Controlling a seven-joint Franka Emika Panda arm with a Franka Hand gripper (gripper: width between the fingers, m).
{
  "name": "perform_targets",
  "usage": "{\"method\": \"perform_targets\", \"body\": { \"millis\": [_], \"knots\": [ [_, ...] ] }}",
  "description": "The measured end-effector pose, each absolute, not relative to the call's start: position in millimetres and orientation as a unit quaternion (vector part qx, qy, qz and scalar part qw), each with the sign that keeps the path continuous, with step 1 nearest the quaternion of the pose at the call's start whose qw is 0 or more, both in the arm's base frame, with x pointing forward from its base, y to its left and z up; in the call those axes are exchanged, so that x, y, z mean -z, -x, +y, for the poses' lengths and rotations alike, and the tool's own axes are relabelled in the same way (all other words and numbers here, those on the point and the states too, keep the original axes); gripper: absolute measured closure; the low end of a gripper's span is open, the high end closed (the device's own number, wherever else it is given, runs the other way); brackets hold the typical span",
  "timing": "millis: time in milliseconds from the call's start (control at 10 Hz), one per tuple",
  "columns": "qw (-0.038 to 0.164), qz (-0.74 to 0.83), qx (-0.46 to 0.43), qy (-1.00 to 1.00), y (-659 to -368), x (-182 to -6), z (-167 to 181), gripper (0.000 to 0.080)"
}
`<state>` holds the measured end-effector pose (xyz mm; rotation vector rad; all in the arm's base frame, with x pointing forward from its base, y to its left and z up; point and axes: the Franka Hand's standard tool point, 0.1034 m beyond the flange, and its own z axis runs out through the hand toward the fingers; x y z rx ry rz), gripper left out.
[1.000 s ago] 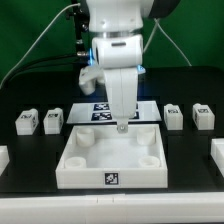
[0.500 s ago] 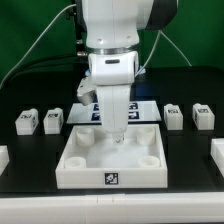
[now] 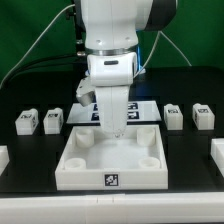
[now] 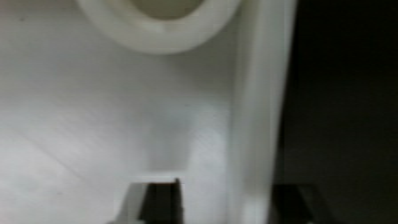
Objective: Assemble one leg
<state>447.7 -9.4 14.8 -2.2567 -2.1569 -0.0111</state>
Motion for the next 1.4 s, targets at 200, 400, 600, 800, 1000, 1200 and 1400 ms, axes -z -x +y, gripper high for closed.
{"method": "perform_targets", "body": {
  "millis": [200,400,600,800,1000,1200,1400],
  "knots": [
    [0.01,-0.691,0.004,0.723,-447.9,-14.9,-9.5,0.0742],
    [0.01,-0.691,0.004,0.723,-447.9,-14.9,-9.5,0.0742],
    [0.01,-0.691,0.004,0.723,-447.9,-14.9,-9.5,0.0742],
    [0.01,-0.691,0.004,0.723,-447.9,-14.9,-9.5,0.0742],
    [0.01,-0.689,0.005,0.724,-448.9,-15.1,-7.2,0.0742],
    [0.01,-0.692,0.011,0.722,-456.9,-15.4,12.9,0.0742],
    [0.011,-0.695,0.025,0.719,-476.9,-16.8,42.4,0.0742]
  ]
}}
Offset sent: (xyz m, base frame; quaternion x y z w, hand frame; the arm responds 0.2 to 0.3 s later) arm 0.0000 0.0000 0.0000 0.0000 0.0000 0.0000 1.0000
